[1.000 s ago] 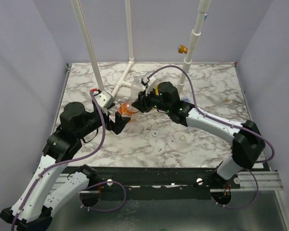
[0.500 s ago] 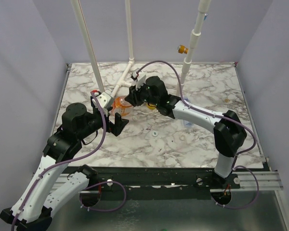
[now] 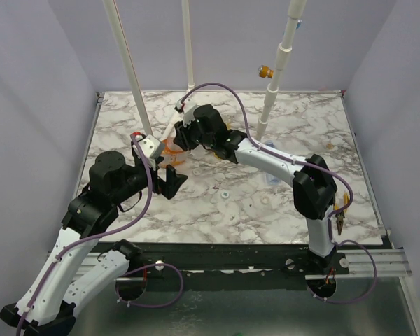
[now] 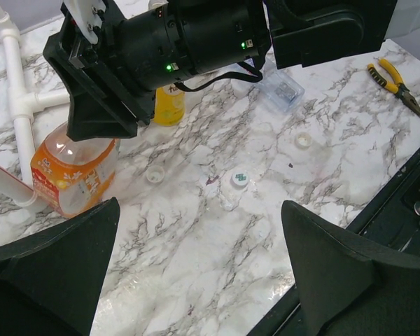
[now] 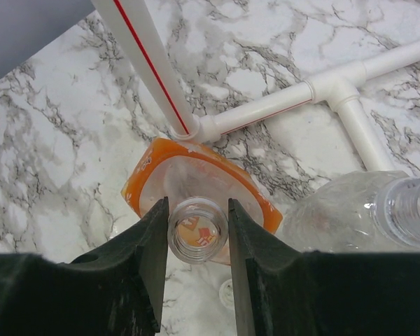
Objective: Unscrew the bottle caps
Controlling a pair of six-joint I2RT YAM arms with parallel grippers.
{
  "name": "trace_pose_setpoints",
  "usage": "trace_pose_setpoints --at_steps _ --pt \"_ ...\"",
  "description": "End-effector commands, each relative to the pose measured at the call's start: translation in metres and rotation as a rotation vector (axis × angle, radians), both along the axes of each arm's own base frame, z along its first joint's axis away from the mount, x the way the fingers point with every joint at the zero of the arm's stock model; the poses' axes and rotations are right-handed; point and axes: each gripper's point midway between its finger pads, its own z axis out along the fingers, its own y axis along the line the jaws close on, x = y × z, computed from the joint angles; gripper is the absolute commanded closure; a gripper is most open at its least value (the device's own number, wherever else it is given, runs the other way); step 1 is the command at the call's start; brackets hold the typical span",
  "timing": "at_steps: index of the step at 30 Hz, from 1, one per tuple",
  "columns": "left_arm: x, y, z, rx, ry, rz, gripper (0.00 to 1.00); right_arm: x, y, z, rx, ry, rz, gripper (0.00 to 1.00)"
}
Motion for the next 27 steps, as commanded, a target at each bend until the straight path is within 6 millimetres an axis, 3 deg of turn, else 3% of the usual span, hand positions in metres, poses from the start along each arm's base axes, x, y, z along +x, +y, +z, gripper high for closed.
trace_pose_setpoints --at_steps 1,27 --pt "-0.006 -0.001 -0.004 -0.021 0.035 -0.006 0.01 -0.001 -0.004 -0.028 -0.119 0.020 -0.019 0.62" --pt "-0.006 -0.005 0.003 -0.039 0.025 -0.022 0.01 -0.002 0.014 -0.025 -0.250 0.067 0.091 0.54"
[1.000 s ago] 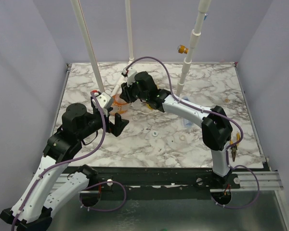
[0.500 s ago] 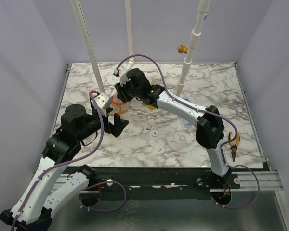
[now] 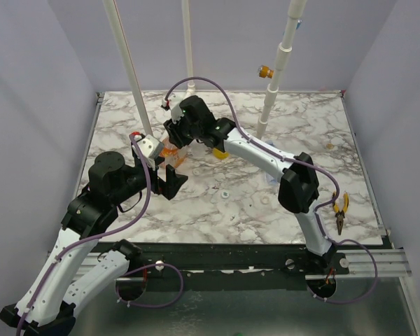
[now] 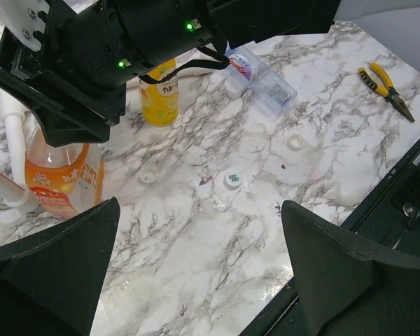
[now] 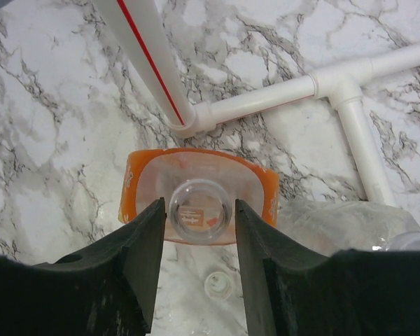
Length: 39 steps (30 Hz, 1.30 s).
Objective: Unscrew the bottle caps
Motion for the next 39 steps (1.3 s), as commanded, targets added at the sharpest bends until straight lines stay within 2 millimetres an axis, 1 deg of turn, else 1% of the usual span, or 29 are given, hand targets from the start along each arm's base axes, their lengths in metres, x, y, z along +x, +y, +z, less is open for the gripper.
trace_pose_setpoints --at_steps 1,4,8,10,13,17,20,23,24,25,28,31,33,34,35,37,39 --pt "-0.003 -0.003 0.003 -0.016 0.002 -0.018 0.01 -0.009 0.002 -0.021 -0.079 0.059 0.038 0.54" --pt "-0.002 -0.002 0.005 -0.015 -0.004 -0.016 0.01 -0.010 0.001 -0.021 -0.074 0.058 0.038 0.53" --pt "-0.002 -0.003 0.004 -0.015 -0.002 -0.019 0.01 -0.011 0.000 -0.028 -0.077 0.069 0.036 0.48" --pt "-0.002 -0.004 0.004 -0.016 -0.003 -0.022 0.01 -0.011 0.001 -0.027 -0.070 0.070 0.037 0.45" --pt "-0.002 -0.004 0.004 -0.017 -0.005 -0.020 0.01 -0.011 0.004 -0.021 -0.048 0.065 0.040 0.39" --pt "-0.001 -0.003 0.004 -0.014 -0.007 -0.020 0.01 -0.011 0.006 -0.003 -0.009 0.044 0.039 0.30" --pt "0.000 -0.003 0.006 -0.008 -0.015 -0.016 0.01 -0.012 0.004 0.011 0.016 0.031 0.027 0.22" --pt "0.000 -0.002 0.007 -0.004 -0.023 -0.017 0.01 -0.014 -0.001 0.031 0.049 0.007 0.015 0.14" --pt "0.000 -0.003 0.008 -0.004 -0.023 -0.019 0.01 -0.015 -0.003 0.038 0.061 -0.002 0.011 0.09" --pt "0.001 -0.003 0.007 -0.003 -0.021 -0.020 0.01 -0.017 -0.005 0.046 0.073 -0.011 0.008 0.01" --pt "0.000 -0.004 0.007 0.000 -0.023 -0.033 0.01 -0.026 -0.013 0.070 0.114 -0.032 0.015 0.00" --pt "-0.001 -0.005 0.009 -0.001 -0.029 -0.042 0.01 -0.036 -0.029 0.090 0.151 -0.033 -0.020 0.00" --pt "-0.001 -0.005 0.009 0.000 -0.034 -0.041 0.01 -0.047 -0.047 0.098 0.175 -0.034 -0.055 0.00" --pt "-0.001 -0.005 0.008 0.001 -0.030 -0.044 0.01 -0.051 -0.057 0.099 0.184 -0.034 -0.079 0.00" --pt "-0.002 -0.005 0.007 0.002 -0.028 -0.045 0.01 -0.056 -0.068 0.099 0.193 -0.026 -0.106 0.00" --pt "-0.002 -0.007 0.005 0.002 -0.022 -0.052 0.01 -0.061 -0.096 0.091 0.186 -0.014 -0.202 0.00" --pt "-0.002 -0.008 0.002 0.005 -0.013 -0.060 0.01 -0.066 -0.130 0.076 0.164 0.016 -0.318 0.00"
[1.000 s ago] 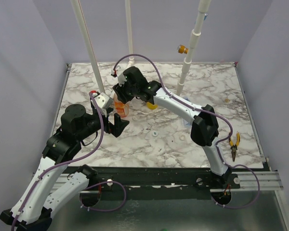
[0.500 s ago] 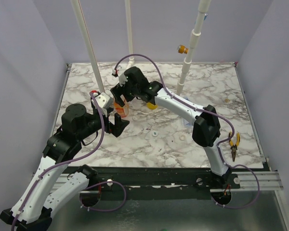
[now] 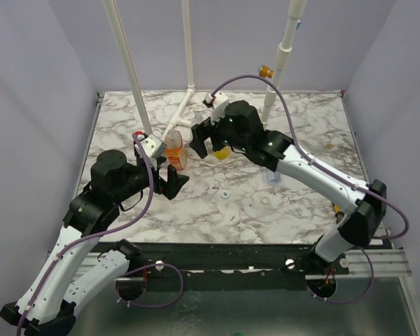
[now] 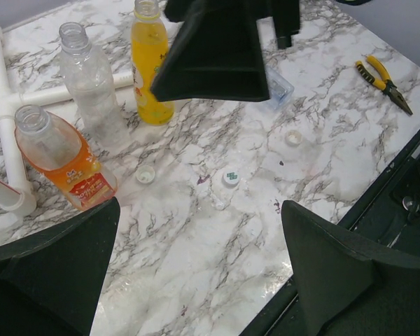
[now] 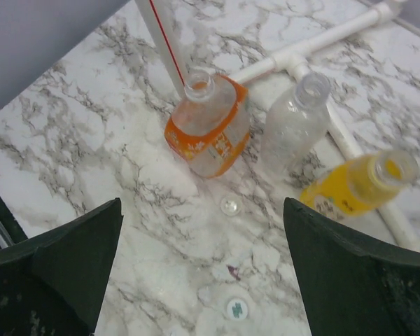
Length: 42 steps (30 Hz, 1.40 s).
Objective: Unscrew the bottle caps
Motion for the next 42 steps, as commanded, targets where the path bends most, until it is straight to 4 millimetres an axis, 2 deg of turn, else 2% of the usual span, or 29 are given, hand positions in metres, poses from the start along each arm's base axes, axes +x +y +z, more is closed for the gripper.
trace_pose_setpoints --at_steps 1,5,7,9,12,15,21,23,28,32,38,42 --pt "-0.003 -0.005 0.002 -0.004 -0.009 -0.043 0.01 -0.003 -0.068 -0.026 -0.002 0.078 -0.282 0.00" --pt "-0.002 -0.007 -0.003 0.007 -0.003 -0.053 0.01 -0.004 -0.158 -0.063 0.005 0.227 -0.571 0.00" --pt "-0.001 -0.009 -0.006 0.007 0.004 -0.060 0.01 -0.005 -0.197 -0.081 0.017 0.286 -0.683 0.00" --pt "0.000 -0.011 -0.006 0.004 0.007 -0.064 0.01 -0.006 -0.227 -0.100 0.021 0.330 -0.768 0.00" --pt "0.001 -0.012 -0.008 0.004 0.010 -0.064 0.01 0.000 -0.255 -0.133 0.004 0.401 -0.846 0.00" --pt "0.001 -0.013 -0.010 0.004 0.014 -0.070 0.01 0.012 -0.266 -0.160 -0.040 0.465 -0.886 0.00" --pt "-0.002 -0.013 -0.009 -0.008 0.017 -0.074 0.01 0.060 -0.292 -0.198 -0.032 0.537 -0.933 0.00" --pt "-0.003 -0.012 -0.007 -0.012 0.010 -0.070 0.01 0.075 -0.294 -0.201 -0.012 0.532 -0.927 0.00" --pt "-0.005 -0.011 -0.009 -0.015 0.008 -0.070 0.01 0.102 -0.281 -0.203 0.001 0.510 -0.860 0.00" --pt "-0.006 -0.010 -0.008 -0.016 0.005 -0.070 0.01 0.113 -0.275 -0.212 0.011 0.513 -0.834 0.00" --pt "-0.006 -0.010 -0.007 -0.016 -0.001 -0.070 0.01 0.112 -0.280 -0.234 -0.009 0.554 -0.888 0.00" --pt "-0.007 -0.010 -0.008 -0.018 0.002 -0.075 0.01 0.107 -0.286 -0.246 -0.021 0.567 -0.933 0.10"
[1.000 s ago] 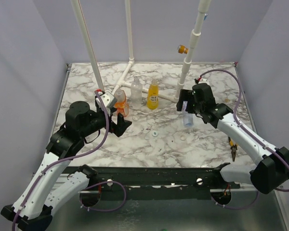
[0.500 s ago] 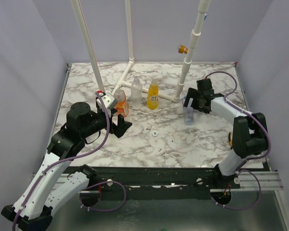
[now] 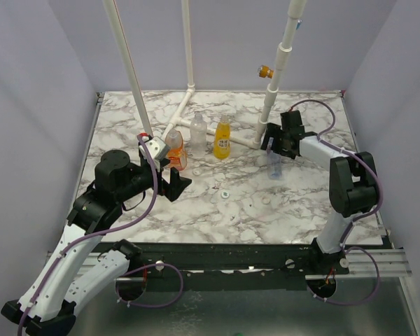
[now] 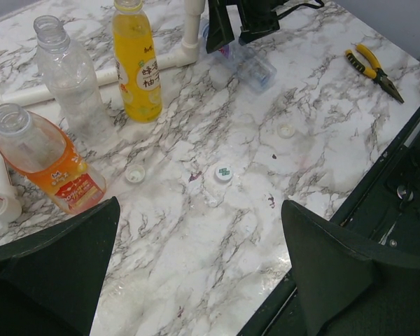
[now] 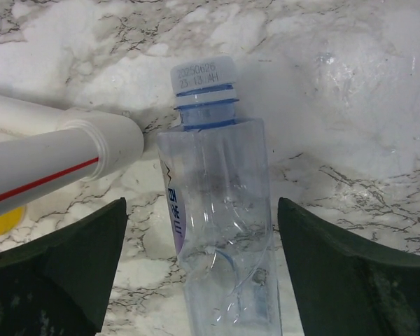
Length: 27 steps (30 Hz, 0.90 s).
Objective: Unscrew the bottle caps
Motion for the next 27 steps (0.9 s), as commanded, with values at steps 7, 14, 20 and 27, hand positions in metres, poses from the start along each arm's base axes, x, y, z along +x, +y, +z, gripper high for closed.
trace_pose_setpoints --at_steps 7,14,20,27 --pt "-0.007 -0.005 0.002 -0.023 0.002 -0.038 0.01 -0.016 -0.014 -0.025 -0.031 0.039 -0.111 0.27" --pt "-0.011 -0.010 0.000 -0.034 0.025 -0.072 0.01 -0.026 -0.016 -0.037 -0.028 0.071 -0.126 0.28" --pt "-0.012 -0.013 0.000 -0.040 0.038 -0.089 0.01 -0.027 -0.013 -0.009 0.018 -0.013 -0.128 0.49" --pt "-0.011 -0.023 -0.010 -0.065 0.121 -0.108 0.01 -0.045 -0.006 0.070 0.172 -0.278 -0.134 0.59"
